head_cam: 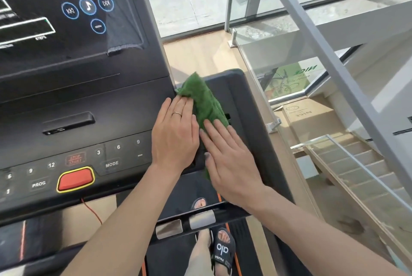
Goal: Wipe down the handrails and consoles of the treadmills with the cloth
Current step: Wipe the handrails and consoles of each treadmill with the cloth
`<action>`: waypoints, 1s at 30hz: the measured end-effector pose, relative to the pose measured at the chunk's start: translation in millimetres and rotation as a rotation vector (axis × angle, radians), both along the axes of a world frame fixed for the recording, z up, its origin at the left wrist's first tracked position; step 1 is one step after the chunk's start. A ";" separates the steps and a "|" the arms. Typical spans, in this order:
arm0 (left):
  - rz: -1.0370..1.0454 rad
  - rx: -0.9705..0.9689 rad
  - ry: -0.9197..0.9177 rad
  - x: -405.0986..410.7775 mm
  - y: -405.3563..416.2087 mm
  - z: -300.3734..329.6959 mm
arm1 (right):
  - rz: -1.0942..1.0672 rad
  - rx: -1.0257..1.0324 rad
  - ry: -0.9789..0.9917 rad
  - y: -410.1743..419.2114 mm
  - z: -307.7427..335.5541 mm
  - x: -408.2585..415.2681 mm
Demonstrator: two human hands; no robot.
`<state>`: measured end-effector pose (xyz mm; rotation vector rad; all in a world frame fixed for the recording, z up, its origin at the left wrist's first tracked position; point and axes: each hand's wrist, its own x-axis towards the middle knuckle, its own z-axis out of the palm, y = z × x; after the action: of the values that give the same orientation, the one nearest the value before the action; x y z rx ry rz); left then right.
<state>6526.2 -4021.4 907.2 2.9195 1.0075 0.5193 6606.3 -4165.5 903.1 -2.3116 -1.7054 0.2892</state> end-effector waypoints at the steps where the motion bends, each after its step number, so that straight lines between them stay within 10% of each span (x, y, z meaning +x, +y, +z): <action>1: -0.002 0.006 0.003 -0.2 0.4 0.3 | 0.046 0.003 0.011 -5.1 -0.5 -7.0; 12: 0.024 0.065 -0.030 -0.9 -2.8 -1.1 | 0.039 -0.053 -0.072 97.6 2.5 56.9; 25: 0.148 -0.105 -0.152 11.8 -4.5 6.4 | 0.363 -0.051 -0.139 9.7 0.3 28.8; 30: 0.151 -0.103 -0.139 21.0 -16.6 7.3 | 0.154 -0.100 -0.193 80.5 7.5 86.6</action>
<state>6547.3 -4038.0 914.4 2.6904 1.2022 0.6436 6692.9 -4085.0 910.6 -2.3477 -2.0106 0.1892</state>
